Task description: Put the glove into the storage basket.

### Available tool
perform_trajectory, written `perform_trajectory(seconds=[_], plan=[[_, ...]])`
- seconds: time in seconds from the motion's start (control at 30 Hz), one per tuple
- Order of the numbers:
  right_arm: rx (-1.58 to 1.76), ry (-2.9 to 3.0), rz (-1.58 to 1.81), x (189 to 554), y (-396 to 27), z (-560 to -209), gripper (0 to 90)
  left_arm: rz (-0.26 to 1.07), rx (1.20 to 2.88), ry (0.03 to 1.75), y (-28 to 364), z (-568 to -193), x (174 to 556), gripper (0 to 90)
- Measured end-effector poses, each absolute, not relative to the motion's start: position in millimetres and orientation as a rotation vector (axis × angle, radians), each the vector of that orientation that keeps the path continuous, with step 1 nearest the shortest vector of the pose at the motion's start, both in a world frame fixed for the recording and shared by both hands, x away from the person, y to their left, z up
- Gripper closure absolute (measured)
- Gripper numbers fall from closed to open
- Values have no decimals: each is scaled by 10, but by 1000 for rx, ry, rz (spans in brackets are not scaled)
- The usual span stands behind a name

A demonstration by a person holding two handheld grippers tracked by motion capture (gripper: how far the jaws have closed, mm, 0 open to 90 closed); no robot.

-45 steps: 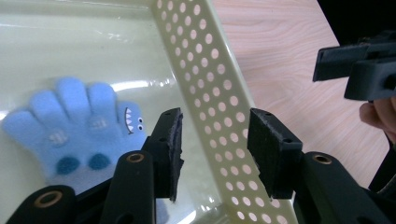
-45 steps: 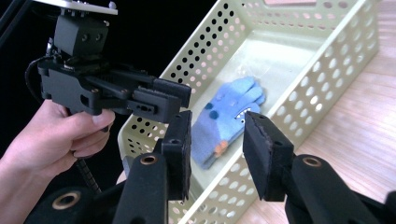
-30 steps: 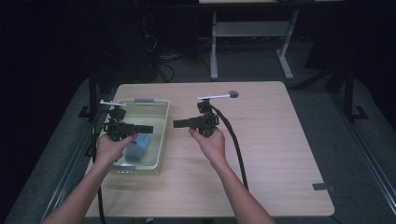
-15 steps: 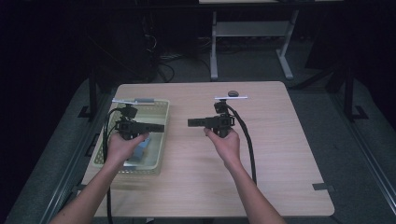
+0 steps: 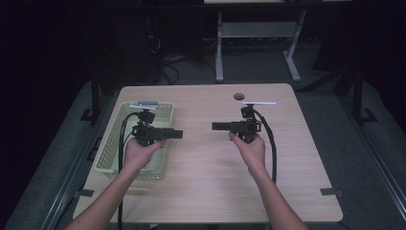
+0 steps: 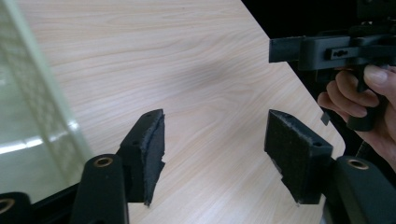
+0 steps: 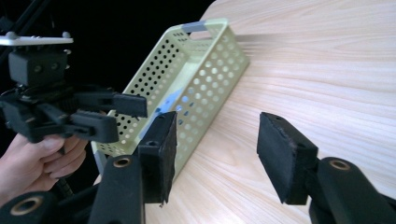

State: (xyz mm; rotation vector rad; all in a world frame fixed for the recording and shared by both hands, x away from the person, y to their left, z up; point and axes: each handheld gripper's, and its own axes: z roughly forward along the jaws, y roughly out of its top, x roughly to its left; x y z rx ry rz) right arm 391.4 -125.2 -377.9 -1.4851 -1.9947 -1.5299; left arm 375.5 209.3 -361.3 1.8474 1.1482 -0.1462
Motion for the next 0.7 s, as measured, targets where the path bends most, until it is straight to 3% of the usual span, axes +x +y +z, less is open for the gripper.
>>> perform_trajectory(seconds=[0.7], plan=[[-1596, -1956, -1516, 3831, -1817, -3952, 365, -157, 1861, 1065, 1709, -3683, 3646, 269]])
